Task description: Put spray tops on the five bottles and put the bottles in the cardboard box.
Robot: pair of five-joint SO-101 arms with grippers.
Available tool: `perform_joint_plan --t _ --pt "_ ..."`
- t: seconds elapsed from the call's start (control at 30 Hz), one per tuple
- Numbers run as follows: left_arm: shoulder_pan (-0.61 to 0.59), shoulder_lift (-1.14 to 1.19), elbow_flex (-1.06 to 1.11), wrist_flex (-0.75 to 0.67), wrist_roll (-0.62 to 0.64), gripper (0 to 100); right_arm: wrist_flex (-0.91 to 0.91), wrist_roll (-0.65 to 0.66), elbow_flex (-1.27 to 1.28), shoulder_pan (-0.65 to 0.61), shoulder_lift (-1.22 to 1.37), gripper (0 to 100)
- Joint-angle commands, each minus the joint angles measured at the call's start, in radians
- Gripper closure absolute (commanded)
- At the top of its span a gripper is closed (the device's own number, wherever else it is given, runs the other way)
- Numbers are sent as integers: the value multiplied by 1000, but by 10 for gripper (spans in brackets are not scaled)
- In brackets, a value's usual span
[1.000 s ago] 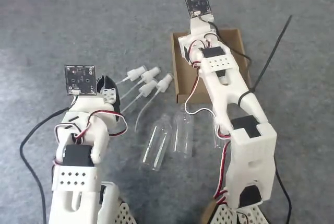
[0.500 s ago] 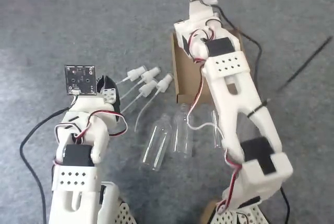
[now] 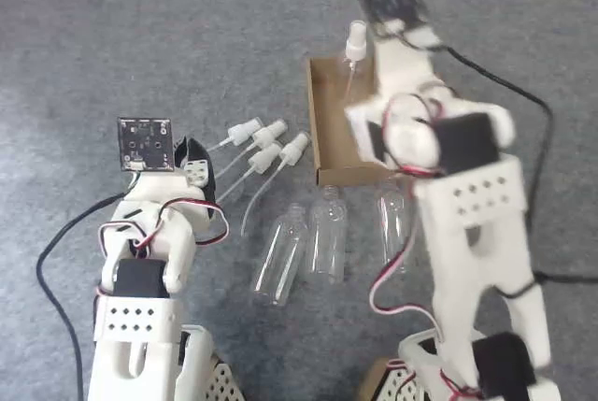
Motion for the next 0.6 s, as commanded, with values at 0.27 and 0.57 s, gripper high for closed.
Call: perform_joint_plan --t 0.27,0.57 --pt "3 -2 -10 -28 0 981 -110 221 434 377 -48 686" --pt "3 -2 -10 -25 0 981 -401 157 801 334 -47 685"
